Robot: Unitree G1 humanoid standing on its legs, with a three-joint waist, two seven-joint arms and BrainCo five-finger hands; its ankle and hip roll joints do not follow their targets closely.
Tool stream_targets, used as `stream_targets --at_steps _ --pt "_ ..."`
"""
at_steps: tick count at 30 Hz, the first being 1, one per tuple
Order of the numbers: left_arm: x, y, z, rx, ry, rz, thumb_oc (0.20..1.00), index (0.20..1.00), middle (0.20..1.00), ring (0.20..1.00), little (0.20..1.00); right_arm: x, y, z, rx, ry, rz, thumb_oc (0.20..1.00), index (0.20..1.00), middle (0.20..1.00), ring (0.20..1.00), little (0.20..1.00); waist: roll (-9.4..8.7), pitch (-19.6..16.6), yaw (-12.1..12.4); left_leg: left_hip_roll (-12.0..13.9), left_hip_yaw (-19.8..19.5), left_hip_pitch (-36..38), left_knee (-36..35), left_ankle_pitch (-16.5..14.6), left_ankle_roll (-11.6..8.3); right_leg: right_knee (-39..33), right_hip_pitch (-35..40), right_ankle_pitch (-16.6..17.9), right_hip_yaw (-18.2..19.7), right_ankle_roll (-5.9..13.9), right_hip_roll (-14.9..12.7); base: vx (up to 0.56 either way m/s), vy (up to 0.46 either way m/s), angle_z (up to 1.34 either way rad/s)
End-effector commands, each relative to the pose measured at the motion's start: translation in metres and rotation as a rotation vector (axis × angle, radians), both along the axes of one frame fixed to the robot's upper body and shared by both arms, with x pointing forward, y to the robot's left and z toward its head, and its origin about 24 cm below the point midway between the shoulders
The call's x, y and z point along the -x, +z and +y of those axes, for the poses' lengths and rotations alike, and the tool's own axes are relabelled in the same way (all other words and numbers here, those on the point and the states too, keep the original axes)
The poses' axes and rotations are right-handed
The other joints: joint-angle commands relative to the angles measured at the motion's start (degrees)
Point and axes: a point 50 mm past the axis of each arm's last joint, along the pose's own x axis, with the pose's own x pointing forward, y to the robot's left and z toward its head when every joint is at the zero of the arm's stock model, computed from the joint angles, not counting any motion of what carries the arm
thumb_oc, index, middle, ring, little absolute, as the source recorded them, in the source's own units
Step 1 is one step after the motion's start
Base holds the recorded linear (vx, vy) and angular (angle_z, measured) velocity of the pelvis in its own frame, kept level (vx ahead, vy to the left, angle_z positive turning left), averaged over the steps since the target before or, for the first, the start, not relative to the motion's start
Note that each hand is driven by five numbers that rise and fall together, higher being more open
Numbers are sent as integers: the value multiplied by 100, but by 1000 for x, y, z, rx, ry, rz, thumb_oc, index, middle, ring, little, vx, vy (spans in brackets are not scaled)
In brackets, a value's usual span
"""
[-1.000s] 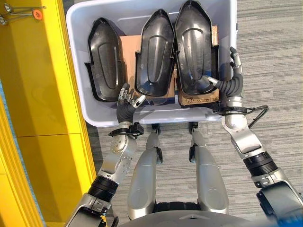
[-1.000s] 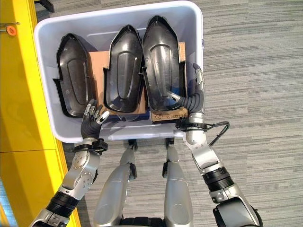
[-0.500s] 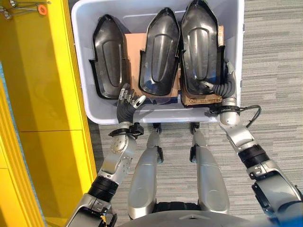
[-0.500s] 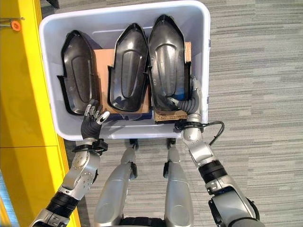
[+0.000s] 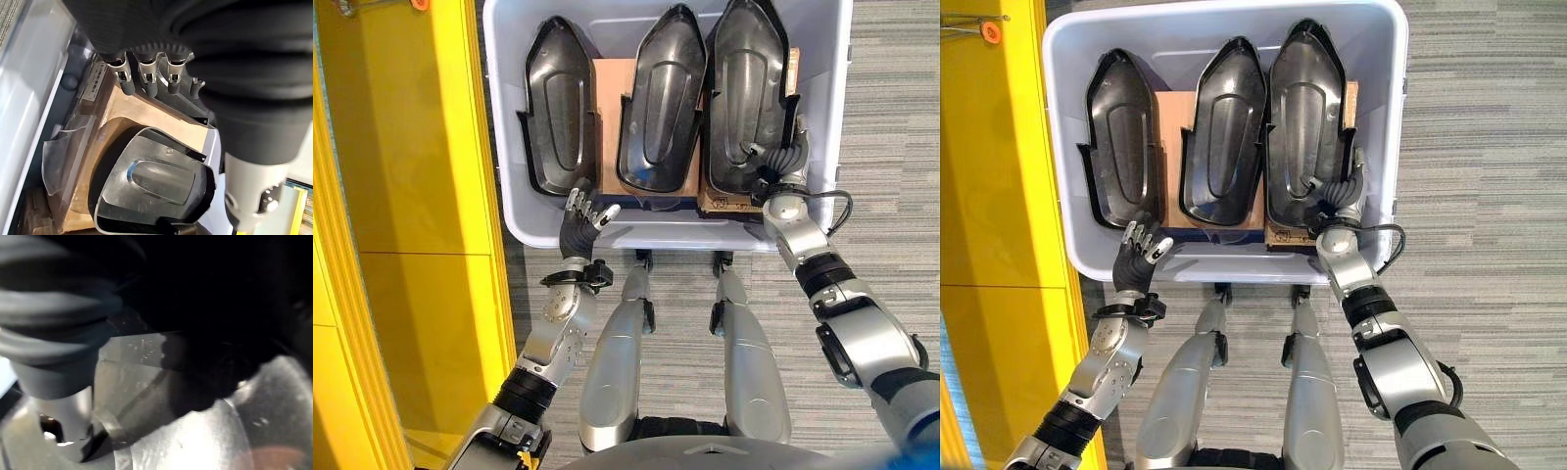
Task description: Move parts from the plastic box to the shelf.
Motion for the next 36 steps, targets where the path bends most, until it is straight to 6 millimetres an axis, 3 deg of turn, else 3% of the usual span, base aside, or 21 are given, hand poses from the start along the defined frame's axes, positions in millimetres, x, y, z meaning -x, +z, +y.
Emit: stream_targets --at_steps 1,4,9,11,17,25,34,36 --pt "5 22 -2 11 -42 -131 1000 1000 1000 1000 1000 -1 2 -41 78 -126 69 1000 1000 1000 1000 1000 78 -92 69 260 -52 412 25 -382 -417 576 -136 -231 -225 516 -554 0 0 0" --pt "4 26 -5 15 -57 -149 1000 1000 1000 1000 1000 -5 5 -45 128 -125 105 1000 1000 1000 1000 1000 106 -92 115 249 -59 358 25 -368 -415 601 -189 -237 -225 513 -548 0 0 0" --pt "4 28 -7 17 -75 -157 1000 1000 1000 1000 1000 -6 -5 -48 172 -118 199 1000 1000 1000 1000 1000 121 -92 143 239 -68 280 38 -367 -398 675 -316 -251 -229 504 -552 0 0 0" --pt "4 28 -8 17 -80 -159 1000 1000 1000 1000 1000 -6 -17 -50 229 -93 289 200 200 200 200 200 145 -92 185 232 -114 226 37 -378 -381 718 -398 -269 -217 507 -547 0 0 0" --pt "3 31 -10 17 -92 -175 1000 1000 1000 1000 1000 -6 -26 -49 355 -70 374 200 200 200 200 200 147 -92 210 218 -192 177 25 -375 -332 766 -496 -277 -171 496 -507 -2 5 0" --pt "1 30 -10 16 -88 -165 1000 1000 1000 1000 1000 -6 -20 -46 309 -68 307 200 200 200 200 200 67 -92 171 217 -215 334 25 -384 -329 724 -336 -243 -159 502 -490 -8 9 -1" --pt "1 18 -3 7 -54 -109 1000 1000 1000 1000 1000 4 12 -24 223 8 5 200 200 200 200 200 -160 -92 25 224 -210 1035 25 -455 -336 537 473 -191 -169 515 -451 -6 -1 0" --pt "2 15 2 -10 -42 -91 1000 1000 1000 1000 1000 11 30 -21 213 22 -108 200 200 200 200 200 -201 -92 -36 222 -183 1295 25 -483 -341 495 736 -194 -146 521 -445 8 -5 -7"
